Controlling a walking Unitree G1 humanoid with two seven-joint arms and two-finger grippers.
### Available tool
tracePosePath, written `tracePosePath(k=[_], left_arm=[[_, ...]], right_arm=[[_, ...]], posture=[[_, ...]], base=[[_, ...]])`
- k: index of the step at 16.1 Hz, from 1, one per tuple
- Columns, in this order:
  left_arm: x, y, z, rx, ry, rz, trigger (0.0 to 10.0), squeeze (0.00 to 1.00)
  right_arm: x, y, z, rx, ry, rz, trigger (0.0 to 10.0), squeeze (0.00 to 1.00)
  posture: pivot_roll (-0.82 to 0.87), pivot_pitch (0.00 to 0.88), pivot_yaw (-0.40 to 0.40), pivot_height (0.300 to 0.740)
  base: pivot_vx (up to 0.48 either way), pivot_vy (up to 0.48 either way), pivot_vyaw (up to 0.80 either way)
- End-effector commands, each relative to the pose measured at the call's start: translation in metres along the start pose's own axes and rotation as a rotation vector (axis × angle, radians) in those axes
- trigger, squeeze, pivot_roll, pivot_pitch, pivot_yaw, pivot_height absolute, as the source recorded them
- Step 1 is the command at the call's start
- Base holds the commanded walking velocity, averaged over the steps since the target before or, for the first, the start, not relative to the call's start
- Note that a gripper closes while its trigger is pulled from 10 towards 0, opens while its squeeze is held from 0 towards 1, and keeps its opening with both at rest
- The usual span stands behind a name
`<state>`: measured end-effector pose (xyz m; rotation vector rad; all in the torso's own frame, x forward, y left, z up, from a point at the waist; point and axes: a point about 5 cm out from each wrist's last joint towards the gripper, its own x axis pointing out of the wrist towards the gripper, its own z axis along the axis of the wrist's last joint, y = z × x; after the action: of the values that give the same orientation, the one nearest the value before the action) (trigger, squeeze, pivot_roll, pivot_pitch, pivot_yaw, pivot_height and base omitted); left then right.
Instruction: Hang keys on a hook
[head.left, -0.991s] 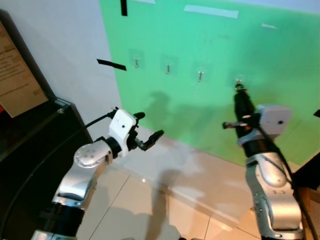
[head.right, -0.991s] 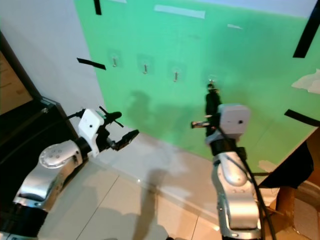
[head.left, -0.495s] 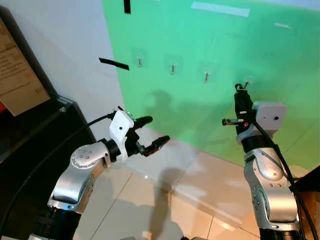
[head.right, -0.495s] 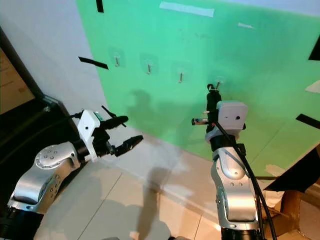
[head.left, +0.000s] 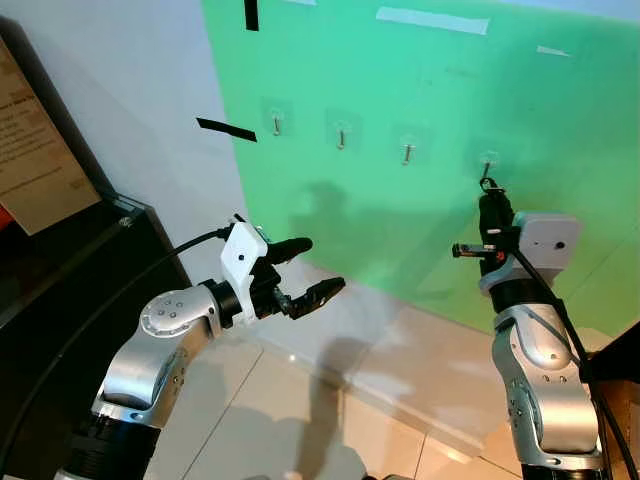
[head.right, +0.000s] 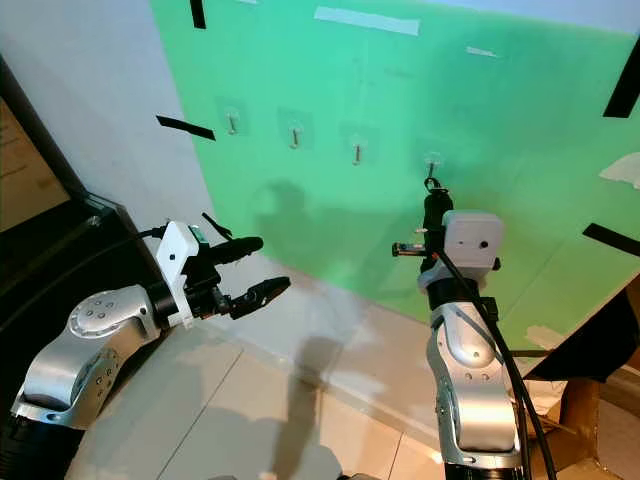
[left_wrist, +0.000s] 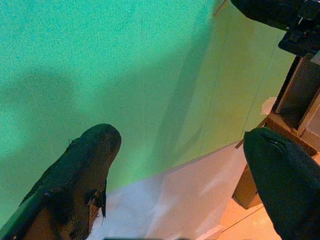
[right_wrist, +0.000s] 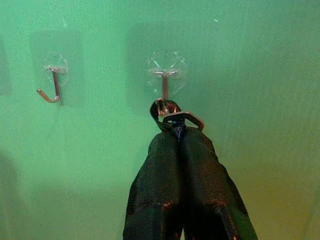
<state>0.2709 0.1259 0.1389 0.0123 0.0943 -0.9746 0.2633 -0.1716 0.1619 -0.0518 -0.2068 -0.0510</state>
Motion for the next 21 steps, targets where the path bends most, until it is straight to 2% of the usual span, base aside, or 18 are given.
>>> tracePosePath(k=[1,5,10,11,12,13,15,17,18,19,21], left_arm=[[-0.001,-0.001,0.004,0.009,-0.001,-0.011,10.0,0.11],[-0.001,-0.002,0.004,0.004,0.000,-0.017,10.0,0.11],[-0.001,-0.002,0.004,0.002,-0.001,-0.015,10.0,0.11],[-0.001,-0.002,0.004,0.002,-0.001,-0.015,10.0,0.10],[-0.001,-0.002,0.004,0.003,-0.001,-0.014,10.0,0.10],[-0.002,-0.002,0.005,0.003,-0.001,-0.013,10.0,0.10],[-0.003,0.001,0.005,0.007,-0.013,0.029,10.0,0.09],[-0.008,0.013,-0.003,0.039,0.036,0.175,10.0,0.07],[-0.011,0.018,-0.005,0.056,0.048,0.228,10.0,0.06],[-0.013,0.020,-0.005,0.070,0.046,0.260,10.0,0.05],[-0.020,0.029,-0.015,0.125,0.125,0.395,10.0,0.07]], right_arm=[[-0.002,0.002,0.000,-0.002,0.002,0.006,10.0,0.00],[-0.001,0.004,-0.013,-0.027,0.086,0.021,10.0,0.00],[0.000,0.006,-0.015,-0.011,0.113,0.028,10.0,0.00],[-0.001,0.006,-0.015,-0.003,0.115,0.029,10.0,0.76],[-0.002,0.006,-0.015,0.009,0.108,0.039,10.0,1.00],[-0.004,0.006,-0.017,0.007,0.121,0.053,10.0,1.00],[-0.014,0.009,-0.034,-0.053,0.234,0.145,10.0,1.00],[-0.021,0.015,-0.043,-0.093,0.284,0.237,10.0,1.00],[-0.023,0.016,-0.046,-0.097,0.303,0.243,10.0,1.00],[-0.023,0.016,-0.047,-0.082,0.308,0.231,10.0,1.00],[-0.020,0.018,-0.049,-0.015,0.327,0.196,10.0,1.00]], posture=[[-0.09,0.000,0.035,0.740],[-0.08,0.000,0.032,0.740],[-0.08,0.000,0.030,0.740],[-0.08,0.000,0.026,0.740],[-0.08,0.000,0.026,0.740],[-0.08,0.000,0.027,0.740],[-0.08,0.000,0.030,0.740],[-0.08,0.000,0.031,0.740],[-0.07,0.000,0.028,0.740],[-0.07,0.000,0.028,0.740],[-0.06,0.000,0.018,0.740]], base=[[0.000,0.000,0.00],[0.000,0.000,0.00],[0.000,0.000,0.00],[0.000,0.000,0.00],[0.000,0.000,0.00],[0.000,0.000,0.00],[0.000,0.000,0.00],[0.000,0.000,0.00],[0.000,0.000,0.00],[0.000,0.000,0.80],[0.000,0.000,0.80]])
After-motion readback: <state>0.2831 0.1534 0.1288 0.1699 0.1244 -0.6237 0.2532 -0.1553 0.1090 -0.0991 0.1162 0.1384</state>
